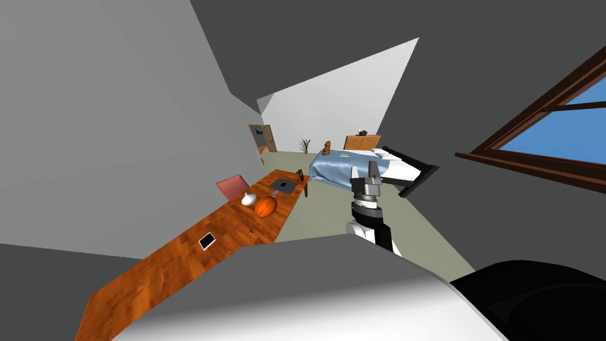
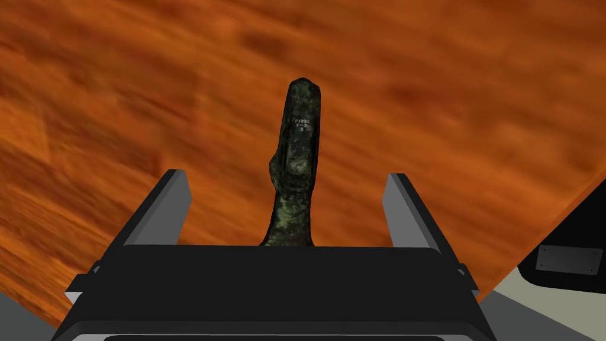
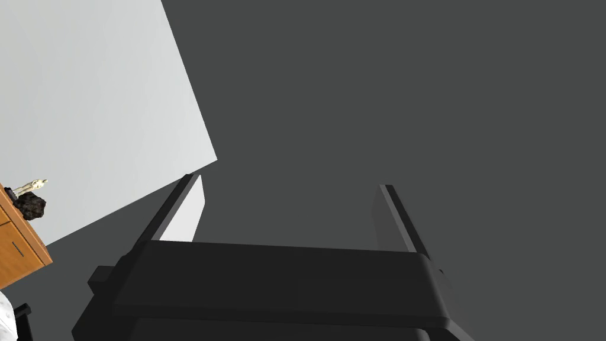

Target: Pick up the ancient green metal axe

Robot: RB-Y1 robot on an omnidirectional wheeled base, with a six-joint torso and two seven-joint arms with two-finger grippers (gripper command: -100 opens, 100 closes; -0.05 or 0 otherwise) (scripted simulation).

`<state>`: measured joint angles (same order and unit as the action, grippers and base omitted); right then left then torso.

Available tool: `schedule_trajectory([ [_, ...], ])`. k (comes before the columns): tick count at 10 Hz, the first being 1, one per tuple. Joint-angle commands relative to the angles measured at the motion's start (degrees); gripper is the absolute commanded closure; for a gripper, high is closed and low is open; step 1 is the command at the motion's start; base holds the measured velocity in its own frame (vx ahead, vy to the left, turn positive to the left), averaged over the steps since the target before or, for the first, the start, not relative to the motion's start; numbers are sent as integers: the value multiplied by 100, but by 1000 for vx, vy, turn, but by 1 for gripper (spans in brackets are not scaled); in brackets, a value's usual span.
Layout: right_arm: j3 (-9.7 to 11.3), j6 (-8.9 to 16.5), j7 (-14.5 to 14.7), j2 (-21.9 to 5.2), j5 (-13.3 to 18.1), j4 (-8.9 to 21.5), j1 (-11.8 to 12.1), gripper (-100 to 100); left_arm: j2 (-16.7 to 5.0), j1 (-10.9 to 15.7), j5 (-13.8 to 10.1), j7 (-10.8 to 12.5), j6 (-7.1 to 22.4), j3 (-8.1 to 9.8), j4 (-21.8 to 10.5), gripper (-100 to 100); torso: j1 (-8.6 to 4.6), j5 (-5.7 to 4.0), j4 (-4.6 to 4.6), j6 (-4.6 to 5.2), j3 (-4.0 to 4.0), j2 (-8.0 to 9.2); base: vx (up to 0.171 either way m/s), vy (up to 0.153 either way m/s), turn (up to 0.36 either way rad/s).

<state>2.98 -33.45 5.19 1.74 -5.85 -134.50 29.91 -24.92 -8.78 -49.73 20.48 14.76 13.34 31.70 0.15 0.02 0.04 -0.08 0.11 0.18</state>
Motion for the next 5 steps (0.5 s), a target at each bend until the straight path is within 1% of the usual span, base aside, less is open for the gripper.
schedule_trajectory([
  [1,0,0,0,0,0,0,0,0,60,11,73,-21,-26,166,-38,-100,0,0,0,0,0,0,-38,31,-76],
  [2,0,0,0,0,0,0,1,0,169,14,288,18,-37,405,-57,-100,-3,-1,-1,-3,-1,-2,-34,34,-156],
  [3,0,0,0,0,0,0,0,0,279,16,503,56,-47,579,-76,-100,-2,-1,-1,0,-2,-4,-50,42,-278],
  [4,0,0,0,0,0,0,0,0,279,16,503,56,-47,706,-76,-100,-1,0,0,1,0,0,-50,35,-76],
  [5,0,0,0,0,0,0,1,0,389,19,718,95,-58,918,-96,-100,-2,0,0,-4,0,1,-50,39,-123],
])
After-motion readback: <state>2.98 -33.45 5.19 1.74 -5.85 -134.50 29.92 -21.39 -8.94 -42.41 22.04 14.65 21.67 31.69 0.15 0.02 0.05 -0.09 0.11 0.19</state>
